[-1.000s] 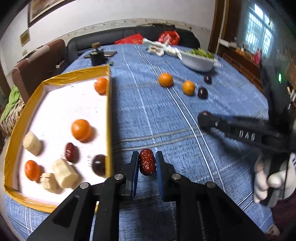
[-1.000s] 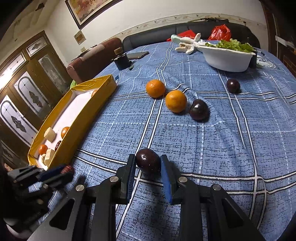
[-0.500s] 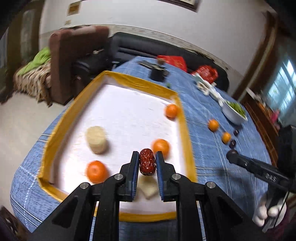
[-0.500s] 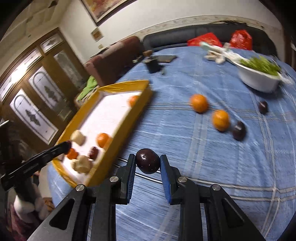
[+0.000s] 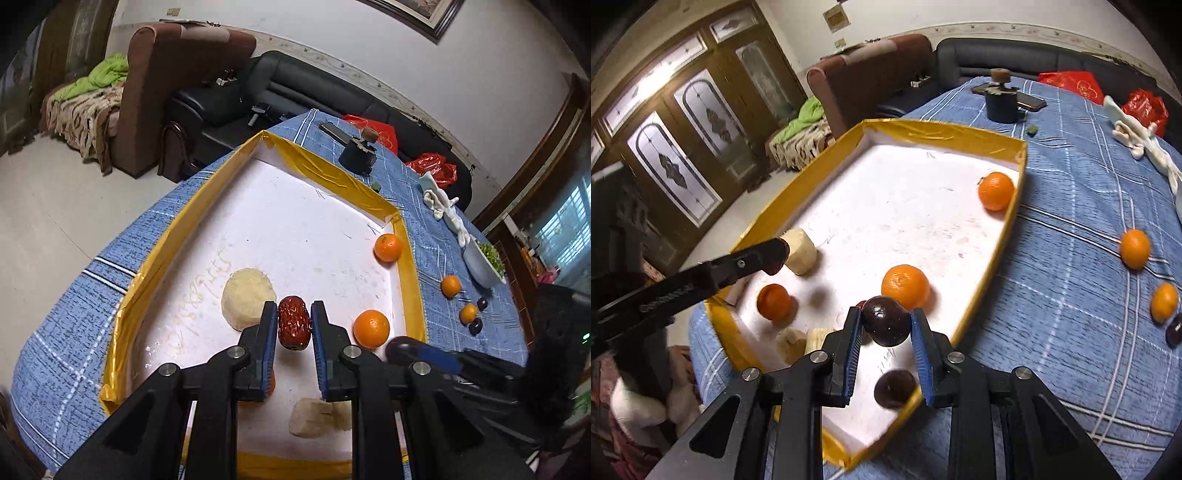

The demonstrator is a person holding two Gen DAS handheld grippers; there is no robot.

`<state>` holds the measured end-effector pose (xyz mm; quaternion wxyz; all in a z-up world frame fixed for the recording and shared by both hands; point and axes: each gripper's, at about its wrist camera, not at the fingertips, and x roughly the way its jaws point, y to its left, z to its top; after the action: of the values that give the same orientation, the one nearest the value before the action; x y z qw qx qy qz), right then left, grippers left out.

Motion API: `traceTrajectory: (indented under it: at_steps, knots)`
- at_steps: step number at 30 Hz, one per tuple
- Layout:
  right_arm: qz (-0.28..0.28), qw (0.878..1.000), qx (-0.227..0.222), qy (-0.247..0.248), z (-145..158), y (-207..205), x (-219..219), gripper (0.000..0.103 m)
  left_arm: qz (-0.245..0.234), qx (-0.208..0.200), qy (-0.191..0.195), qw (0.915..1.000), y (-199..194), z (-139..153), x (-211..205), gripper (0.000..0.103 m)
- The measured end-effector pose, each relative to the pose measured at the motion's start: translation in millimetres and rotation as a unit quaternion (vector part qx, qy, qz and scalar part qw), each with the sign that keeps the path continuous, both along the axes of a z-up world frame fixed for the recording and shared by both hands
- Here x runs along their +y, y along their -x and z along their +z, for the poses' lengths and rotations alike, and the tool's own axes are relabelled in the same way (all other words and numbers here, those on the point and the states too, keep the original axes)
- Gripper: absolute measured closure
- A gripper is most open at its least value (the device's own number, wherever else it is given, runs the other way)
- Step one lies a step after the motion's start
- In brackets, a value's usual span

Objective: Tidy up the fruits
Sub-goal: 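Carry the plum and red date over the tray and open both grippers, then grasp an orange with the right gripper while the left gripper grasps another orange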

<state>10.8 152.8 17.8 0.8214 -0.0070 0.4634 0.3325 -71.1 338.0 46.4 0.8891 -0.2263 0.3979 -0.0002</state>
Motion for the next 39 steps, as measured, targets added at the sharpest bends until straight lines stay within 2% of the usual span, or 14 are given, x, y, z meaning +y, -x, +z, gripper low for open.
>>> traceTrajectory:
  at_steps: [1,3,4,14,16,17,19,20,26,34,39]
  knots:
    - [-0.001,1.000,-0.003,0.006,-1,-1,2,0.072,0.002,-0.002,0.005,1.0000,1,0,1,0.066]
    - [-0.003,1.000,-0.008,0.016,-4,-1,8,0.072,0.012,-0.012,0.011,0.9998,7,3,6,0.047]
    - [-0.003,1.000,-0.007,0.017,-4,-1,9,0.072,0.017,-0.017,0.012,0.9996,10,4,7,0.043]
    - [-0.003,1.000,-0.002,0.013,-4,4,9,0.072,0.033,-0.033,0.022,0.9987,28,13,12,0.032]
    - [-0.004,1.000,-0.004,0.011,-2,7,8,0.070,0.036,-0.031,0.019,0.9987,29,14,9,0.025]
    - [-0.004,1.000,-0.006,0.010,0,9,7,0.067,0.040,-0.028,0.017,0.9987,29,15,8,0.024]
    - [-0.008,1.000,-0.012,0.005,4,13,4,0.043,0.051,-0.017,0.006,0.9985,29,16,4,0.017]
    - [-0.012,1.000,-0.018,0.000,7,15,0,0.040,0.057,-0.011,0.000,0.9983,29,16,3,0.016]
    - [-0.029,0.999,-0.035,-0.020,21,21,-21,0.038,0.060,-0.004,-0.020,0.9980,36,19,-11,0.015]
    - [-0.069,0.997,-0.023,-0.035,15,23,-66,0.035,0.068,-0.012,-0.135,0.9884,45,34,-54,0.015]
    - [-0.094,0.994,-0.018,-0.046,14,25,-98,0.035,0.061,-0.012,-0.179,0.9818,48,40,-78,0.015]
